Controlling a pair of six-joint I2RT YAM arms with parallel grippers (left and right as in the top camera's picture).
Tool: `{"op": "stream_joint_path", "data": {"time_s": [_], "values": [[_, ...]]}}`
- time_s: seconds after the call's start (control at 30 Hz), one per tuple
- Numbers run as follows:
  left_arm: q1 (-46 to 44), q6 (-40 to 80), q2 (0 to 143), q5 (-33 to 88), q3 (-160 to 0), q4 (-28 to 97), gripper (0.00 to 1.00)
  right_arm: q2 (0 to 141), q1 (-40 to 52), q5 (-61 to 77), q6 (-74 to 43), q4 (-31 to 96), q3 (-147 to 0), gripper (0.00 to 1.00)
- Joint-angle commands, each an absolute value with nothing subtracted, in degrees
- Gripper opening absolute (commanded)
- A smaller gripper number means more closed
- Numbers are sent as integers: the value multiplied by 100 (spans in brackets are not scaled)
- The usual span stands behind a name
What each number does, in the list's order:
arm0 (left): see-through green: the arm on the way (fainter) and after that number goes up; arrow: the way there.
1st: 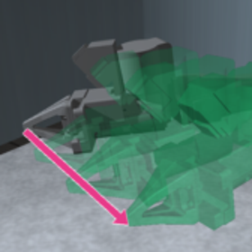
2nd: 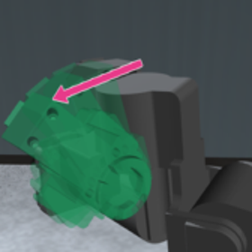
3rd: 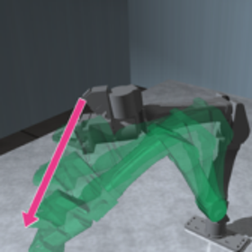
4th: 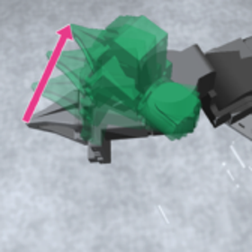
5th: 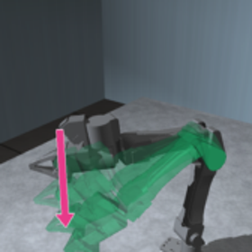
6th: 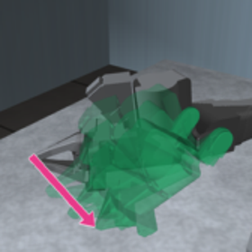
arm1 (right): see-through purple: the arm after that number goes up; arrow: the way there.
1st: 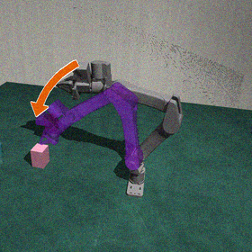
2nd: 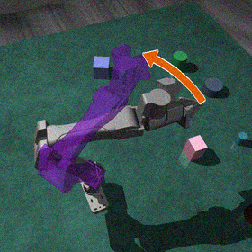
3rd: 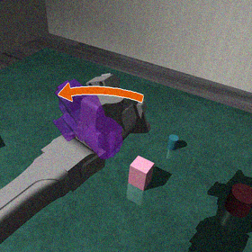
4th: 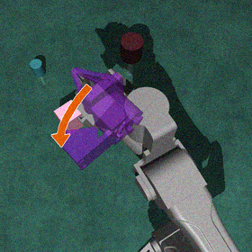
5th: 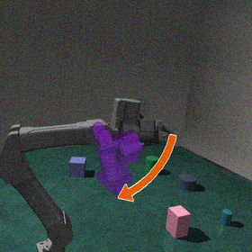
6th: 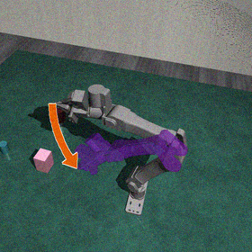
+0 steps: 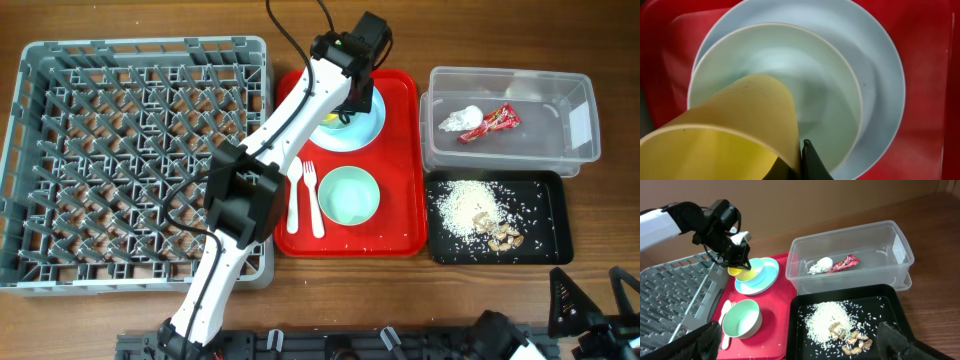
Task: Sort waste into correct bins and load items into the dishwasher rack
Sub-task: 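Lift the yellow cup and carry it over the dish rack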
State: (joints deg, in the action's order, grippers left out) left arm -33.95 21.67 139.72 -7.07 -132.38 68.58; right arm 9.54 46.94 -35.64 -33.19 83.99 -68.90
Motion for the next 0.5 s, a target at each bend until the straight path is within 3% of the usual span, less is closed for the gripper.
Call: {"op": "stream_joint_path", "data": {"time_s": [0.0, 0.17, 0.3, 0.47], "values": [[-3218, 2093, 13146, -945, -13587, 7008, 4, 882, 4692, -3638, -3358, 8388, -6888, 100], [-2873, 1481, 11867, 235, -13659, 7299, 4, 882, 4692, -3638, -3358, 8388, -6888, 100], [-2069, 1210, 11054, 1398, -13659, 7714, 4, 882, 4692, -3638, -3361, 8388, -6888, 100], [-180, 152, 11216, 4740, -13550, 8519, 4, 882, 4692, -3638, -3363, 8388, -6888, 100]]}}
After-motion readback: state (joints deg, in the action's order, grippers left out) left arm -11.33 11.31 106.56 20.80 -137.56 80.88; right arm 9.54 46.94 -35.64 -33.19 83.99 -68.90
